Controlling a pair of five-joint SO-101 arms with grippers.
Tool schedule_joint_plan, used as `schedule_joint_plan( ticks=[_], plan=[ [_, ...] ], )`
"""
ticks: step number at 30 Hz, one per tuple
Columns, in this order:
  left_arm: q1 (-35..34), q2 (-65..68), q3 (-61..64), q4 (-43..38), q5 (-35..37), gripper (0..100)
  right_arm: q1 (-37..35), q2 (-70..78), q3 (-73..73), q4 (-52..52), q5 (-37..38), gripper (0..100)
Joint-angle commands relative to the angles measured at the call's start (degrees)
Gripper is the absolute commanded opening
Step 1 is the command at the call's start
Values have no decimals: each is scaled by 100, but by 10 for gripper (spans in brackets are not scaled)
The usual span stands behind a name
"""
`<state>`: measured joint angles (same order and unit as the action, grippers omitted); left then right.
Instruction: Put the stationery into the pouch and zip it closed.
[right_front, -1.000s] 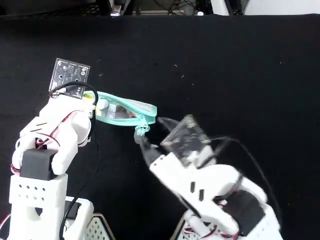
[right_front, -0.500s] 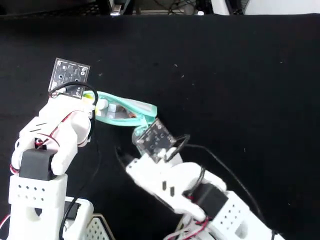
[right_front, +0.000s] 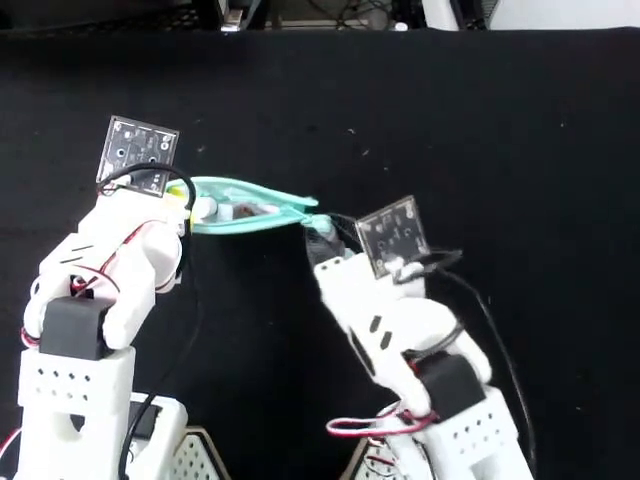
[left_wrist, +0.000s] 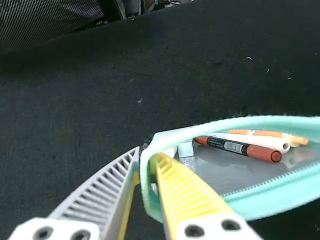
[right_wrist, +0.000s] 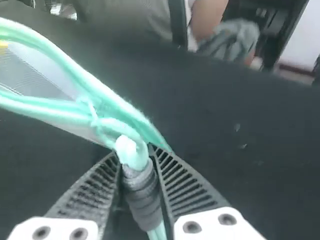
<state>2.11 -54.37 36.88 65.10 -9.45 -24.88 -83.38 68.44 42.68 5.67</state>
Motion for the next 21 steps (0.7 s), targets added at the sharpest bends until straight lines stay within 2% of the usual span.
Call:
schedule_joint_plan(
  ticks=[1, 5, 10, 15, 21],
  plan=[
    [-4, 88, 84, -35, -79, 36, 123, -602, -435, 88, 422, 13],
    [-4, 88, 127, -149, -79, 36, 176, -963, -338, 35, 607, 12],
    [-4, 88, 233, -246, -79, 36, 519, -1270, 549, -9, 88, 12],
    [4, 97, 295, -308, -70, 36, 1125, -1657, 1297, -9, 79, 12],
    [13, 97, 251, -316, 149, 34, 1160, -2097, 1578, -123, 141, 12]
  ],
)
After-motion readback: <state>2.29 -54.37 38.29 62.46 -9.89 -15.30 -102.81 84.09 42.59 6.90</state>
